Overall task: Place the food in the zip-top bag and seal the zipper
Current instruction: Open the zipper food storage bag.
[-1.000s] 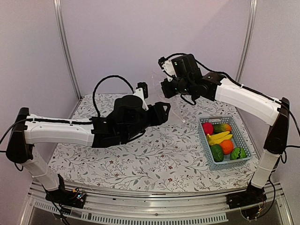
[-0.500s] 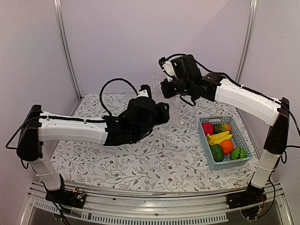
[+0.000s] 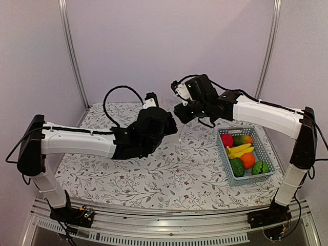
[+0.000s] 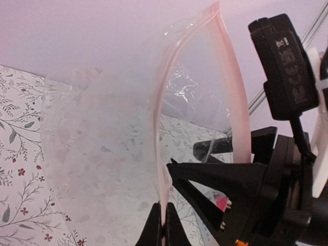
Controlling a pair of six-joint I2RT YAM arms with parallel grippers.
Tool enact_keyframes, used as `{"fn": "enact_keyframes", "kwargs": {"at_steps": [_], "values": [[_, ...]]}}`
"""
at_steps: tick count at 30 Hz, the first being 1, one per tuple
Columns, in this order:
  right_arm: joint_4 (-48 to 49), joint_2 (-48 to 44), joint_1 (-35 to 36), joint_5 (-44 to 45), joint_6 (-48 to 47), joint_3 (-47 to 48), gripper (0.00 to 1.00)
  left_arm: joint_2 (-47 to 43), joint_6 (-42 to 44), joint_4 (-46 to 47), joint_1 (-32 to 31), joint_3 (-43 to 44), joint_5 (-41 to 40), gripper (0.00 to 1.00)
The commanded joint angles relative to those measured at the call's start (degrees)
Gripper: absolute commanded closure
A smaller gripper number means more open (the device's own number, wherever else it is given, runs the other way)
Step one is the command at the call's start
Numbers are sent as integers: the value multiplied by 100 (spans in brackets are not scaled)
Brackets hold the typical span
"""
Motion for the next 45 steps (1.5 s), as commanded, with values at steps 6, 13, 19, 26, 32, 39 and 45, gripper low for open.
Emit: {"fn": "enact_keyframes", "kwargs": {"at_steps": [6, 13, 19, 26, 32, 39, 45], "values": [[-5, -150, -280, -123, -30, -211, 59, -473, 122, -143, 35, -383, -286, 100], [25, -295, -669, 159, 3, -268, 62, -718, 135, -410, 33, -508, -58, 100], [-74, -599, -669, -1981, -405, -381, 53, -837, 331, -991, 33, -227, 452, 100], [-925, -1701, -669, -4900, -1260, -112, 17, -1372, 1457, -2900, 327, 335, 688, 100], [-994, -2717, -713, -4765, -1523, -873, 7, -2008, 2332, -4732, 729, 660, 347, 100], [-994, -3523, -1239, -4826, -1874, -1949, 6, -2529, 2920, -6233, 1045, 819, -213, 100], [-948, -4057, -1958, -4742, -2245, -2738, 3, -2271, 3914, -5369, 1037, 497, 1041, 100]]}}
